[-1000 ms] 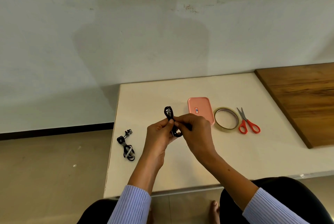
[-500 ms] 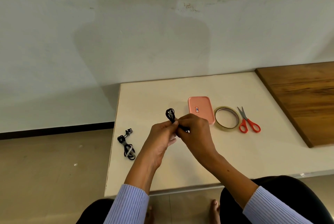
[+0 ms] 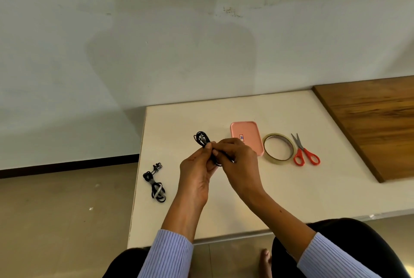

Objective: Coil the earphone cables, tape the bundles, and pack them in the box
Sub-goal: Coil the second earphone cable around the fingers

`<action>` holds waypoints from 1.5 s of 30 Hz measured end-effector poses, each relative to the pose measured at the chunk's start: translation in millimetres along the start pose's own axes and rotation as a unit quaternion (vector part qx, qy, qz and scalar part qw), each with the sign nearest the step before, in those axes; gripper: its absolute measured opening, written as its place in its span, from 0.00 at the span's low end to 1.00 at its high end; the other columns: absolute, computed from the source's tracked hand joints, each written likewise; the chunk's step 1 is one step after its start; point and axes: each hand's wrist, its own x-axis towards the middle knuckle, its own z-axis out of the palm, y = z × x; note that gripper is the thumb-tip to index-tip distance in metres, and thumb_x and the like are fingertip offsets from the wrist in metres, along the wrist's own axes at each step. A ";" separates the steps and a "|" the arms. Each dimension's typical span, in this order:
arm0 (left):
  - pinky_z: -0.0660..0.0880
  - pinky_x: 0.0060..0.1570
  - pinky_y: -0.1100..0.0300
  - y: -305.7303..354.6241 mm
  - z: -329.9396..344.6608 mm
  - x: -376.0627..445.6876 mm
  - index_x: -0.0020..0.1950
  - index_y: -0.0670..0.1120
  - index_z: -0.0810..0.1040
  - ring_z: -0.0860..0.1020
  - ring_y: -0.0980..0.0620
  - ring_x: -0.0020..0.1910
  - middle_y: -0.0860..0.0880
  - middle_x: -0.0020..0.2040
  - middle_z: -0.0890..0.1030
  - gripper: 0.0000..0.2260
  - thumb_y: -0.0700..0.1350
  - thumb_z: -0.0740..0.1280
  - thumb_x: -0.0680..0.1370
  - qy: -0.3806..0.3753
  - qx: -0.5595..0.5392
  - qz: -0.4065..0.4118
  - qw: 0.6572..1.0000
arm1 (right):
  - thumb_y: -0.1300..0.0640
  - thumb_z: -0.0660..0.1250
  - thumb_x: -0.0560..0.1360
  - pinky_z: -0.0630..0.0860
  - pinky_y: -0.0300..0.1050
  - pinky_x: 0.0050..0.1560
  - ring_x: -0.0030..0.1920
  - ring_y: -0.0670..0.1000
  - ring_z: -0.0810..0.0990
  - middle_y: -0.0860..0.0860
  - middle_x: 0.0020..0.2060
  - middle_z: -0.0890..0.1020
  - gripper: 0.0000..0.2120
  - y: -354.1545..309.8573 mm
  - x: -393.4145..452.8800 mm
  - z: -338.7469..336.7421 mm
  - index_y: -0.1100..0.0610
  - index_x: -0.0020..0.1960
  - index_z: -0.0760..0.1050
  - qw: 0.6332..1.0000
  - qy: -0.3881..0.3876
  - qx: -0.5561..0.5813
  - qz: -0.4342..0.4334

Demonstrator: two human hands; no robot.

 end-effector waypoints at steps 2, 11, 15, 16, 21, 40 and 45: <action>0.81 0.43 0.61 -1.8 0.3 0.6 0.56 0.36 0.79 0.84 0.51 0.39 0.40 0.46 0.83 0.10 0.38 0.63 0.79 0.008 0.011 0.003 1.000 | 0.66 0.69 0.72 0.75 0.31 0.44 0.42 0.41 0.80 0.46 0.42 0.83 0.10 -0.7 3.4 -6.0 0.55 0.49 0.84 0.999 -0.011 0.026 0.025; 0.80 0.39 0.64 -7.1 5.1 -0.8 0.54 0.37 0.80 0.84 0.50 0.41 0.40 0.46 0.84 0.09 0.38 0.65 0.78 0.031 0.068 0.036 0.997 | 0.65 0.69 0.72 0.74 0.28 0.36 0.37 0.38 0.81 0.47 0.38 0.84 0.07 -1.1 7.9 -12.0 0.57 0.47 0.83 0.991 -0.018 0.092 0.098; 0.80 0.47 0.62 -9.7 4.3 -0.5 0.55 0.38 0.81 0.83 0.46 0.50 0.40 0.50 0.83 0.09 0.39 0.65 0.78 0.019 0.089 0.051 0.995 | 0.66 0.66 0.74 0.71 0.27 0.32 0.33 0.36 0.78 0.48 0.37 0.83 0.08 -2.5 9.3 -14.3 0.57 0.47 0.83 0.986 -0.039 0.111 0.122; 0.79 0.48 0.62 -9.0 4.0 -0.2 0.54 0.38 0.81 0.82 0.45 0.51 0.39 0.50 0.83 0.09 0.39 0.65 0.78 0.017 0.092 0.052 0.994 | 0.66 0.66 0.74 0.71 0.27 0.32 0.33 0.36 0.78 0.48 0.37 0.83 0.09 -2.9 9.0 -14.8 0.57 0.47 0.83 0.984 -0.041 0.121 0.127; 0.78 0.48 0.62 -6.8 2.9 -0.3 0.52 0.37 0.82 0.82 0.46 0.48 0.38 0.48 0.84 0.08 0.39 0.65 0.78 0.032 0.114 0.075 0.990 | 0.65 0.66 0.74 0.73 0.36 0.35 0.38 0.44 0.79 0.50 0.43 0.84 0.11 -2.3 8.9 -17.8 0.52 0.47 0.84 0.985 -0.062 0.104 0.119; 0.71 0.35 0.74 3.8 7.5 -11.9 0.42 0.40 0.83 0.80 0.53 0.38 0.45 0.39 0.85 0.09 0.39 0.65 0.78 0.061 0.302 0.169 0.936 | 0.55 0.71 0.73 0.75 0.33 0.42 0.37 0.41 0.80 0.45 0.36 0.83 0.04 11.4 16.8 -48.7 0.56 0.43 0.82 0.994 -0.001 -0.107 0.017; 0.75 0.45 0.61 -0.6 8.3 -17.5 0.38 0.46 0.82 0.82 0.52 0.42 0.51 0.38 0.85 0.11 0.39 0.65 0.78 0.022 0.306 0.139 0.942 | 0.58 0.69 0.73 0.77 0.42 0.42 0.41 0.47 0.81 0.48 0.41 0.83 0.02 41.4 23.9 -94.3 0.55 0.45 0.81 0.958 0.070 -0.272 0.050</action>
